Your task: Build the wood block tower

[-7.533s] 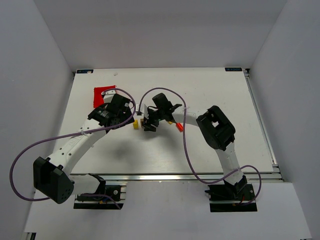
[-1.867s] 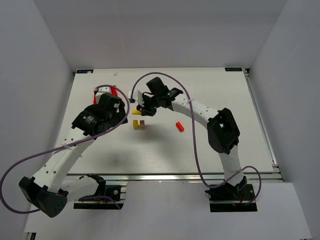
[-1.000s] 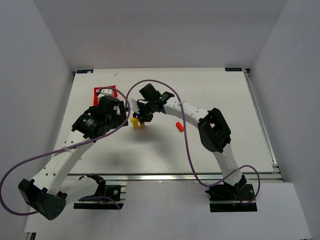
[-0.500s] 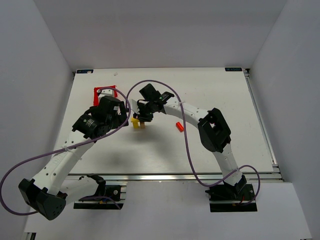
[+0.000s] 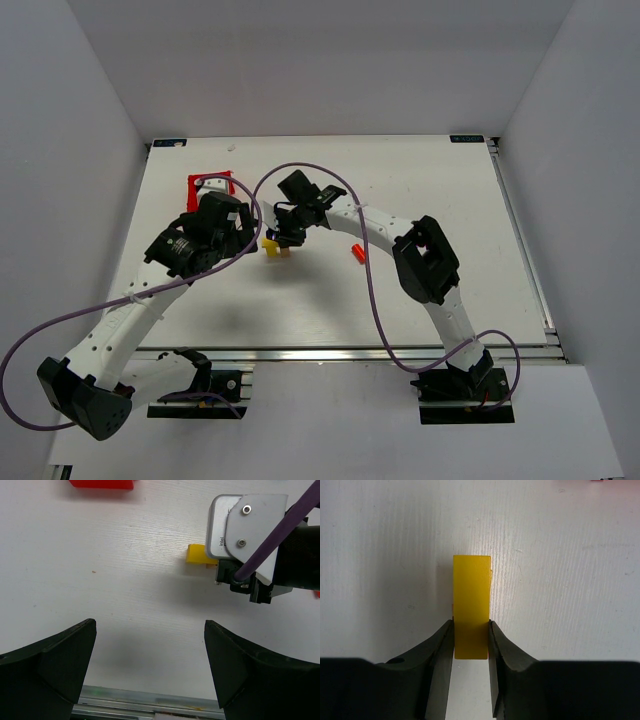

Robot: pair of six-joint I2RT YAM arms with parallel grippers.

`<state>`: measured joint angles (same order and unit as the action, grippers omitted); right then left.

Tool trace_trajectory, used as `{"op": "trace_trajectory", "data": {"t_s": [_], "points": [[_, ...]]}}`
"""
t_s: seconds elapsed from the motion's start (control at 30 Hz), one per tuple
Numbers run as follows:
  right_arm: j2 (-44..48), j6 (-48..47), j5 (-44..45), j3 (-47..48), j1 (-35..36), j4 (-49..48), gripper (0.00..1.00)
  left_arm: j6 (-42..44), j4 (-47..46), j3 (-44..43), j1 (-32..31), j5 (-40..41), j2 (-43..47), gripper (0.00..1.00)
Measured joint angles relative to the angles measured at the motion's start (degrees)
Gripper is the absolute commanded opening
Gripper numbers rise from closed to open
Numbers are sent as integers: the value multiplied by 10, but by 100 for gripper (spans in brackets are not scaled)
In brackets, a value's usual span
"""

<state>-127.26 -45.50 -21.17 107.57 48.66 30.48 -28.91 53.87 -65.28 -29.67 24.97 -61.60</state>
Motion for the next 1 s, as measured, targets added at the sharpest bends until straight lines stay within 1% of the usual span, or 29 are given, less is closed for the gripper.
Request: {"op": "trace_trajectory", "data": {"t_s": [0.13, 0.3, 1.0], "points": [[0, 0, 0, 0, 1, 0, 27, 0, 0, 0, 0, -1, 0, 98], [-1, 0, 0, 0, 1, 0, 30, 0, -1, 1, 0, -2, 0, 98], [-1, -12, 0, 0, 1, 11, 30, 2, -3, 1, 3, -5, 0, 98]]}}
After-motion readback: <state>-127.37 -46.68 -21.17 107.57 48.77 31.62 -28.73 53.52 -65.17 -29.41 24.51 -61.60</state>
